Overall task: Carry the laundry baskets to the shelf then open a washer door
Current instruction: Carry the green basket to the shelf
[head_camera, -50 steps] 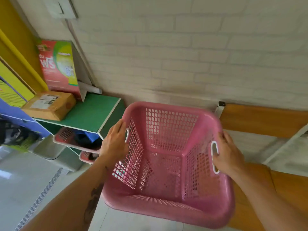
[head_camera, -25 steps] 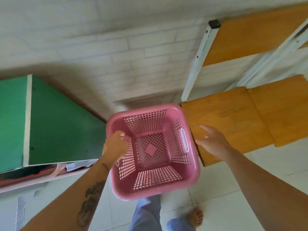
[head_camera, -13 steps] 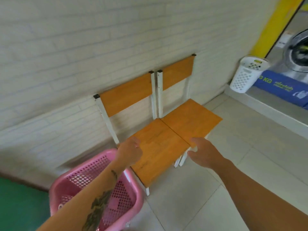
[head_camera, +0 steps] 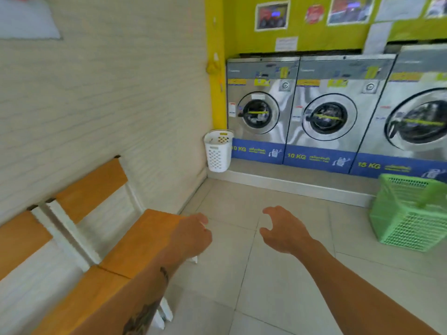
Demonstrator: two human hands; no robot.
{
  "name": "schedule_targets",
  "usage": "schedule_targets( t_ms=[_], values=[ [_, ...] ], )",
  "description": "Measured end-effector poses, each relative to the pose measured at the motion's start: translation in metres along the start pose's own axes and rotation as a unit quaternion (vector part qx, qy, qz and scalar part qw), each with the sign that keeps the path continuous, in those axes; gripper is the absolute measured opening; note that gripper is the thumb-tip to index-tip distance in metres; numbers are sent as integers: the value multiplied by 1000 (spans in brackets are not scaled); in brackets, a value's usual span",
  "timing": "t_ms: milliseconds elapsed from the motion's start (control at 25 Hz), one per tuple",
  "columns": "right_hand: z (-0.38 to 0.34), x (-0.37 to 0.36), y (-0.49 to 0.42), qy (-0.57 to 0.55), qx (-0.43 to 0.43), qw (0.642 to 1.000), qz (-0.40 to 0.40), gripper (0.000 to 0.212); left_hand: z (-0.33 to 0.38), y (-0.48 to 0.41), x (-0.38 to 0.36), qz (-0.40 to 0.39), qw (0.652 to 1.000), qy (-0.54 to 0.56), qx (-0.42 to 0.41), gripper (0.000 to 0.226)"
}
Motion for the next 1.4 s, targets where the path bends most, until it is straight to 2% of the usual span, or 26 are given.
schedule_targets(
  t_ms=[80,360,520,640,800,1040,1280,1400],
  values=[
    [47,23,0,-8,-33,999,28,61,48,-30,-18,3,998,66,-12,31],
    [226,108,-33,12,-160,982,99,61,257,-145,-95,-76,984,85,-135,36],
    [322,174,-56,31,-239,963,124,61,379,-210,-129,-128,972,79,-181,52],
    [392,218,-55,35,-285,945,156,64,470,-244,-155,-140,963,56,-223,36],
    [499,266,-31,34,-345,919,190,59,591,-269,-219,-161,947,33,-276,33],
    [683,338,-2,38,-372,907,193,61,757,-282,-324,-185,944,24,-271,33],
    [819,417,-11,30,-390,908,151,56,890,-301,-388,-219,948,21,-230,33],
    [887,439,-34,17,-392,910,136,51,946,-331,-427,-209,952,19,-221,34]
  ],
)
Point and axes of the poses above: each hand's wrist, its own y-axis away from the middle knuckle, its own x-axis out of the back of the hand, z = x × y, the point moved 4 cm from there along -y, towards the middle knuckle, and after that the axes turned 14 degrees about x, right-handed, at the moved point
